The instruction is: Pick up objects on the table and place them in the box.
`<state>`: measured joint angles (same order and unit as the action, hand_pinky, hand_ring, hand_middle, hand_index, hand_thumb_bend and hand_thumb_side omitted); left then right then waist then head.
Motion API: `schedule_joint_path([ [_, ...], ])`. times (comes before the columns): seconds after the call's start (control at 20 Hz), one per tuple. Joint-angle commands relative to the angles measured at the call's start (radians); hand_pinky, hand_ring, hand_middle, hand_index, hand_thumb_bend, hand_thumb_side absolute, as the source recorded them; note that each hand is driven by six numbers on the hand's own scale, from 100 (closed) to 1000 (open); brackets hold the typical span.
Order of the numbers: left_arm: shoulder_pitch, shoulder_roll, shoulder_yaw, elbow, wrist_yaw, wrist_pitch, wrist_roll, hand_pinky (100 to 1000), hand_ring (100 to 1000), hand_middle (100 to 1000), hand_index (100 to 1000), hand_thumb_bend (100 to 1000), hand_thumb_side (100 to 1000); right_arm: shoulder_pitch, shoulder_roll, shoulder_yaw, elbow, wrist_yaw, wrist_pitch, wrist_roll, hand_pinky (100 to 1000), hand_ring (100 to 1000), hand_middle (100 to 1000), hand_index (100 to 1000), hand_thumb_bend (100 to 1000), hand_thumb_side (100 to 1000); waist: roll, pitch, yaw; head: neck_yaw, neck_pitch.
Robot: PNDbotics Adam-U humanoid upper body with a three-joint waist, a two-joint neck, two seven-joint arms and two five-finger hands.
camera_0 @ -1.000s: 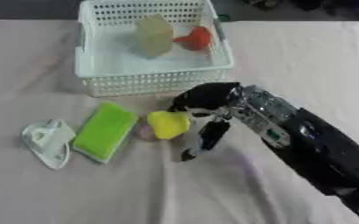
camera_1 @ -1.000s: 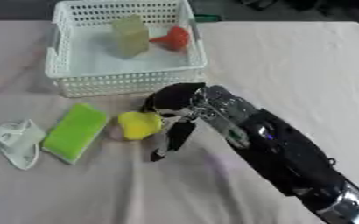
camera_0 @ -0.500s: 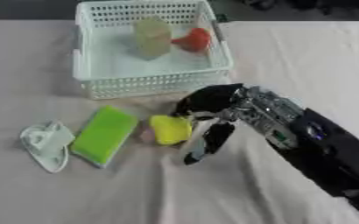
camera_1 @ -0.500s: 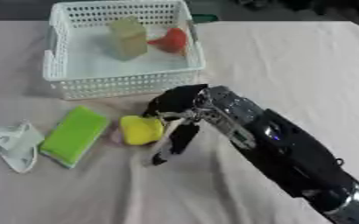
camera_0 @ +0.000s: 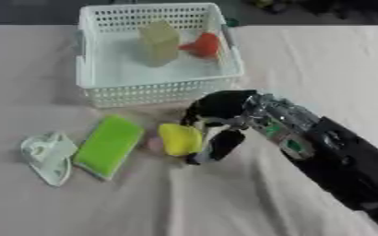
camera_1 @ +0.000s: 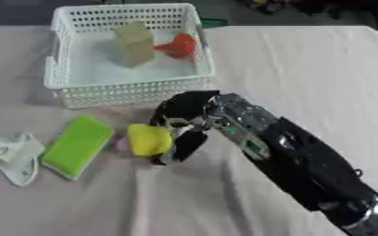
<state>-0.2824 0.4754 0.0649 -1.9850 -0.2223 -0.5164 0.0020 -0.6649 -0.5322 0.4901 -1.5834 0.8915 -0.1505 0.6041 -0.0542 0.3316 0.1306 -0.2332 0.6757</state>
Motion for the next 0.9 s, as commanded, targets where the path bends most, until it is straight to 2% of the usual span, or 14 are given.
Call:
schedule_joint_path([
  [0.05, -0.012, 0.011, 0.005, -0.015, -0.004, -0.002, -0.010, 1000, 991, 934, 969, 100, 938, -0.019, -0.013, -0.008, -0.013, -0.007, 0.013, -0.037, 829, 838, 718, 870, 441, 866, 0.004, -0.017, 0.003, -0.004, -0.012],
  [0.25, -0.013, 0.009, 0.004, -0.015, -0.005, -0.004, -0.019, 1000, 991, 934, 969, 100, 936, -0.028, -0.007, -0.004, -0.003, 0.001, 0.022, -0.064, 833, 841, 718, 869, 450, 848, 0.004, -0.017, 0.004, -0.005, -0.013],
  [0.3, -0.013, 0.009, 0.005, -0.015, -0.004, -0.004, -0.020, 1000, 991, 934, 969, 100, 935, -0.028, -0.006, -0.003, -0.001, 0.004, 0.022, -0.067, 836, 844, 721, 868, 472, 817, 0.004, -0.017, 0.004, -0.005, -0.013],
  [0.7, -0.016, 0.007, 0.005, -0.015, -0.001, -0.005, -0.030, 1000, 991, 935, 969, 100, 935, -0.031, 0.002, 0.005, 0.018, 0.031, 0.008, -0.053, 841, 847, 713, 864, 483, 786, 0.004, -0.015, 0.007, -0.007, -0.013],
  [0.75, -0.016, 0.007, 0.005, -0.015, -0.001, -0.005, -0.030, 1000, 991, 934, 969, 100, 932, -0.031, 0.003, 0.006, 0.021, 0.034, 0.007, -0.051, 851, 863, 747, 876, 531, 754, 0.004, -0.015, 0.008, -0.007, -0.013],
  [0.9, -0.017, 0.007, 0.006, -0.015, -0.001, -0.005, -0.032, 1000, 991, 934, 969, 100, 932, -0.030, 0.008, 0.011, 0.033, 0.047, -0.004, -0.029, 853, 865, 746, 876, 538, 749, 0.004, -0.014, 0.010, -0.008, -0.011],
])
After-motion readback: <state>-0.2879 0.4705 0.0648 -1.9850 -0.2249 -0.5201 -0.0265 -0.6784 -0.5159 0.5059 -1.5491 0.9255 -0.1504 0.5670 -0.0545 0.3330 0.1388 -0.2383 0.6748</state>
